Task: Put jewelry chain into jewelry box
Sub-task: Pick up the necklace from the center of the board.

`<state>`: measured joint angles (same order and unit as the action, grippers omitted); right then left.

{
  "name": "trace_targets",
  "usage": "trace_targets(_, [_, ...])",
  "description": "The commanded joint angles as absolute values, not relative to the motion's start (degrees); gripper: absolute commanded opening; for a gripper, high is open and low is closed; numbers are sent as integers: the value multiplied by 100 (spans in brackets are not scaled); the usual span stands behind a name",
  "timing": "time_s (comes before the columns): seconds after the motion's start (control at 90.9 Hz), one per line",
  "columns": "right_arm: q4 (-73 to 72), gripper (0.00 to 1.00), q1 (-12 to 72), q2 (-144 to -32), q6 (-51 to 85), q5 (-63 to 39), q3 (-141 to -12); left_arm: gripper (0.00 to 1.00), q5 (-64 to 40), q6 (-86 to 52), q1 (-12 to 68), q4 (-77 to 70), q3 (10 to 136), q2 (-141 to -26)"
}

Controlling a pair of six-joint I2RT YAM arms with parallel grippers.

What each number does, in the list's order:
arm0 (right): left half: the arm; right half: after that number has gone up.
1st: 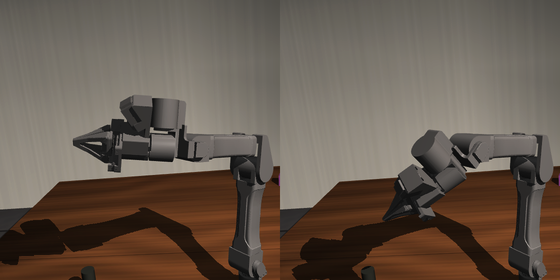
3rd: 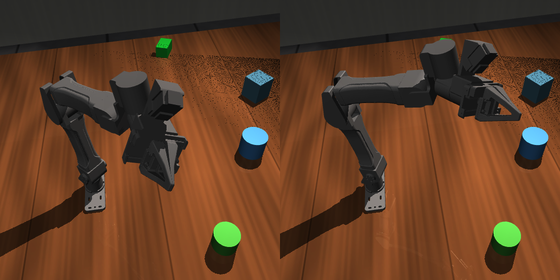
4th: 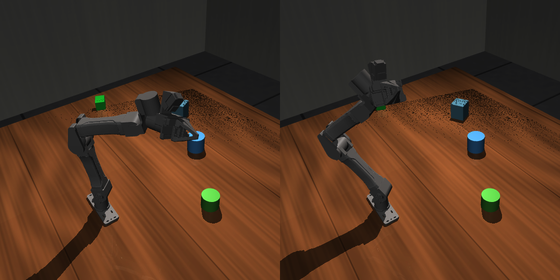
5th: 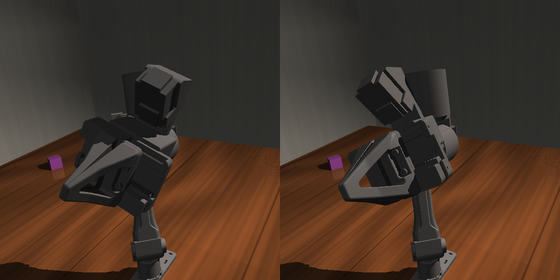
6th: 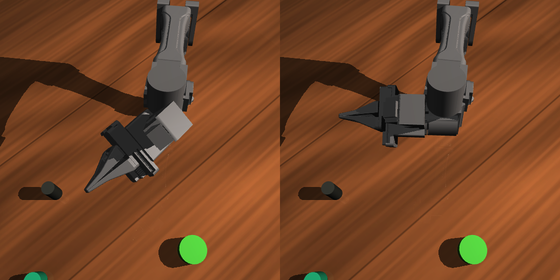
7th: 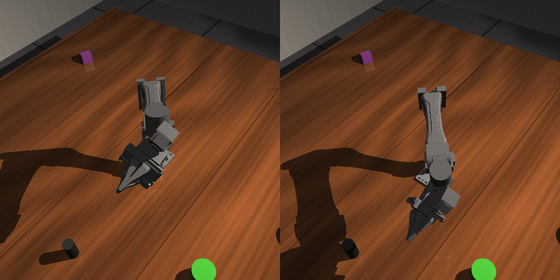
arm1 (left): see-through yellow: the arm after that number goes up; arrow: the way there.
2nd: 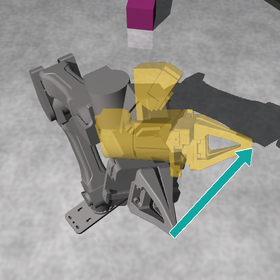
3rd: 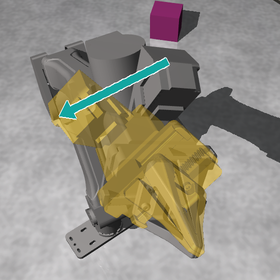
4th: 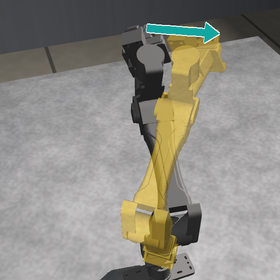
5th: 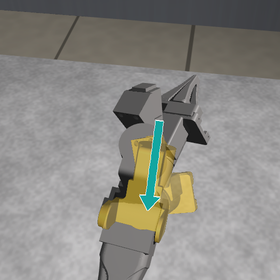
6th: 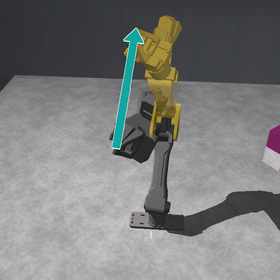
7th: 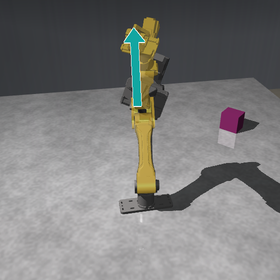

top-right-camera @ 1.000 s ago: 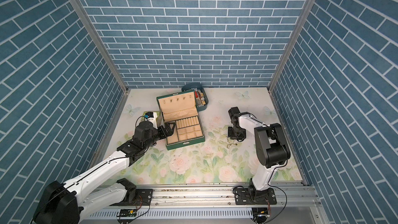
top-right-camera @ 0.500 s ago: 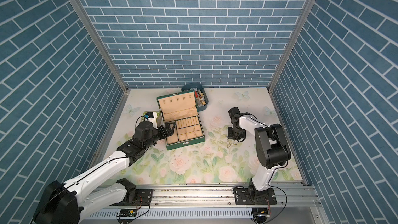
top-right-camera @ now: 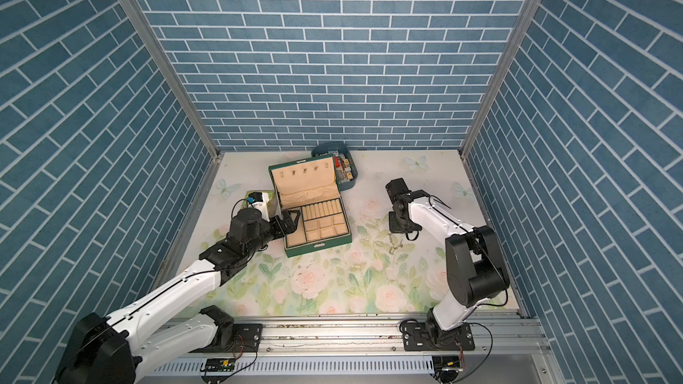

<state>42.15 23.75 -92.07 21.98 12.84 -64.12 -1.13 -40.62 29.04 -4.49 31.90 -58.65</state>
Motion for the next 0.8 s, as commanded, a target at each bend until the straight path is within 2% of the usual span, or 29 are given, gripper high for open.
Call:
trace_targets(0.0, [4581,0,2582,-8826,2059,1917,-6775,100,-23,-3979,2942,-354,3372,-5758])
trace_targets(0.407, [5033,0,3338,-8353,1730,2739,-7882,100,-94,-3768,3157,-483,3574,-5653])
trace_targets(0.792, [5323,0,3986,-8211,1314,2793,-8987,100,-971,-3049,3481,-1351,3820,-5565])
